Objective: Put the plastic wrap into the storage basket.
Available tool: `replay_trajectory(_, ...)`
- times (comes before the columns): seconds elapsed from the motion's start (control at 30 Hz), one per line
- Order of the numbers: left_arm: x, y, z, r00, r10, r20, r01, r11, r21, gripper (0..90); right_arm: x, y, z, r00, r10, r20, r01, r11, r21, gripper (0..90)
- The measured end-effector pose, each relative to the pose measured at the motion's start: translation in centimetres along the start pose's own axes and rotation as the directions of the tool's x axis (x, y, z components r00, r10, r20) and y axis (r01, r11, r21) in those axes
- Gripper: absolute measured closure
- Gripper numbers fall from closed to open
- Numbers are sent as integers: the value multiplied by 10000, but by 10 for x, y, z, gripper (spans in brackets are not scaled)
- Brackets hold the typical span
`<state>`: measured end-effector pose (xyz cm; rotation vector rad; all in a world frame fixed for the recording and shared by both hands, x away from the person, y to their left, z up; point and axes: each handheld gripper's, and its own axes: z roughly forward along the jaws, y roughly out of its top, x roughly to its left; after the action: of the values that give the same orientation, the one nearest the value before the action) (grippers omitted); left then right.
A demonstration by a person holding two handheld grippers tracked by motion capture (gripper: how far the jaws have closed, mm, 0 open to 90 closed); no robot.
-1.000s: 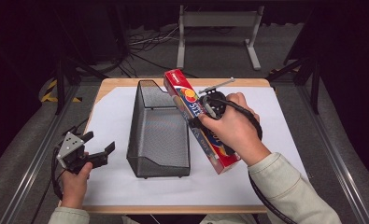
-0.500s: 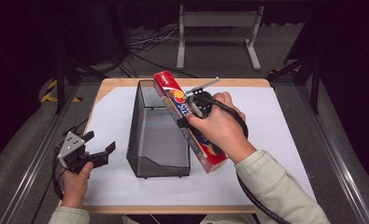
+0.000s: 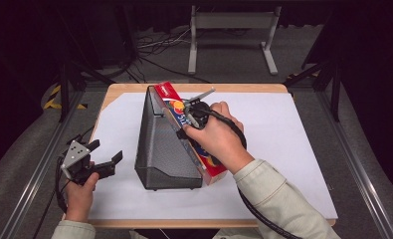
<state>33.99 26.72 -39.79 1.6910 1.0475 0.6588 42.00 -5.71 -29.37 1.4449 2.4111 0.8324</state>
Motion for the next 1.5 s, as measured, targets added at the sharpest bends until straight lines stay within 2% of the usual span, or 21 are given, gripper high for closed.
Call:
replay_trajectory(0.17, -1, 0, 1, 10000, 13, 15, -13, 10000, -12, 101, 5, 0, 9, 9998, -178, 31, 178, 9997, 139, 391)
replay_trajectory(0.8, -1, 0, 1, 10000, 6, 41, -6, 10000, -3, 101, 14, 0, 40, 9989, -320, 332, 285, 9944, 1018, 390)
replay_trajectory(0.9, -1, 0, 2, 10000, 6, 43, -6, 10000, 4, 101, 16, 0, 45, 9980, -404, 481, 343, 9920, 1218, 389)
replay_trajectory(1.1, -1, 0, 1, 10000, 21, 23, -21, 10000, -44, 101, 16, 4, 50, 9977, -157, 659, 45, 9862, 1656, 387)
replay_trajectory(1.5, 0, 0, 1, 10000, 1, 31, -1, 10000, -32, 101, 18, 6, 63, 9962, -130, 856, -69, 9736, 2280, 386)
